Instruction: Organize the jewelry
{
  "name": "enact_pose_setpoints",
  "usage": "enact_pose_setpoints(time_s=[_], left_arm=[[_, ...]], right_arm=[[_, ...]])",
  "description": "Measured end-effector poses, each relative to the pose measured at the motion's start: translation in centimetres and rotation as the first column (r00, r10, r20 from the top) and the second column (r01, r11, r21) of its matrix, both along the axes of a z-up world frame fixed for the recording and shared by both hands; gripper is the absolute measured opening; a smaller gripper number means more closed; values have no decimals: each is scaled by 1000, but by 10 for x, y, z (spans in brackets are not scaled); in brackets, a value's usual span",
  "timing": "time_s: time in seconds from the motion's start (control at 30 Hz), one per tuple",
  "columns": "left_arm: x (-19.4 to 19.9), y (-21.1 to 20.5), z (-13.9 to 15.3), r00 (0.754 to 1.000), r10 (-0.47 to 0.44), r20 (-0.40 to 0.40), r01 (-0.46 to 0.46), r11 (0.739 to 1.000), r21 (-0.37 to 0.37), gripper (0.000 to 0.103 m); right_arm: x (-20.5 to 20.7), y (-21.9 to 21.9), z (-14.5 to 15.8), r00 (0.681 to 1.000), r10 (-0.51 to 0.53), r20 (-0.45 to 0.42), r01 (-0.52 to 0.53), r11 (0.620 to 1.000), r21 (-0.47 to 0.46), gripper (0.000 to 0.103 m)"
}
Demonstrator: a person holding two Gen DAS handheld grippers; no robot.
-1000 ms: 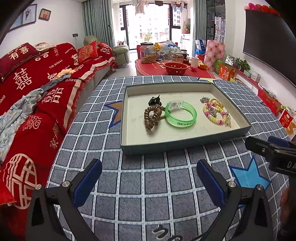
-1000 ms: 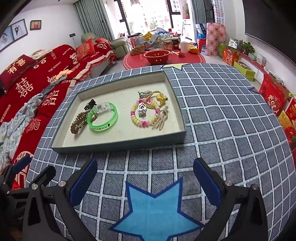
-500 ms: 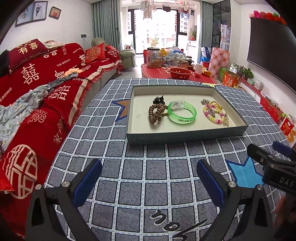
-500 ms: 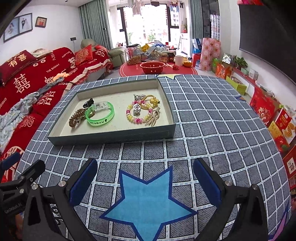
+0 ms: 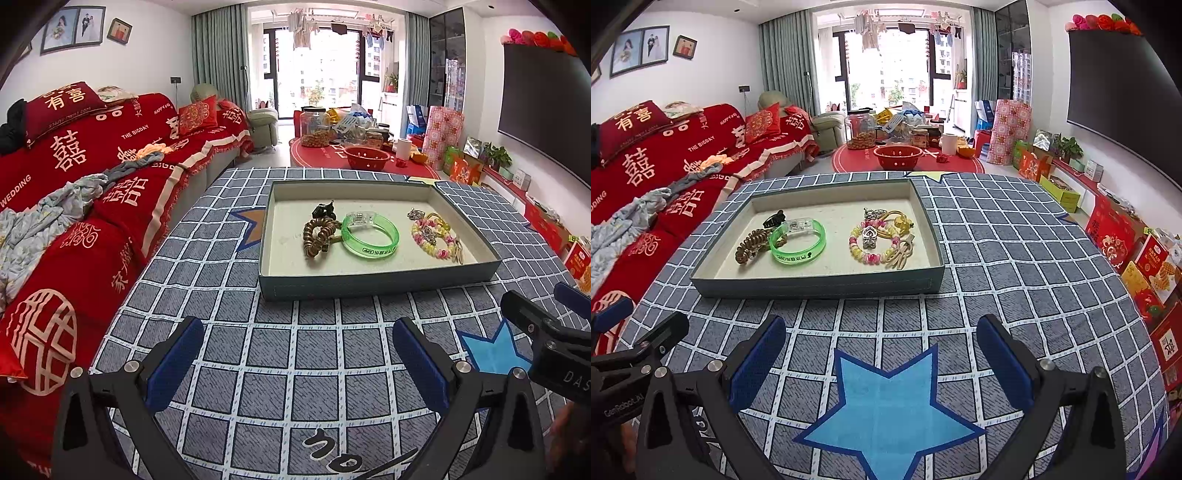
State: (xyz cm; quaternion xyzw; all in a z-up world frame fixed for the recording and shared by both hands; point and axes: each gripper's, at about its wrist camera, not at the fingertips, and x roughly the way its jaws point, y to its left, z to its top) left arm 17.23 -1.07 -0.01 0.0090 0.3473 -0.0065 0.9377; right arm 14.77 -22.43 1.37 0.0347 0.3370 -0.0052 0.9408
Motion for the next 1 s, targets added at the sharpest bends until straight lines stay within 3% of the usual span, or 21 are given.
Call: enact_pose_setpoints(time_s=[1.0], left_arm=[[5,2,6,999,19,31,-19,1000,5,103]], right_arm=[[2,5,10,998,-3,61,2,1000,11,103]])
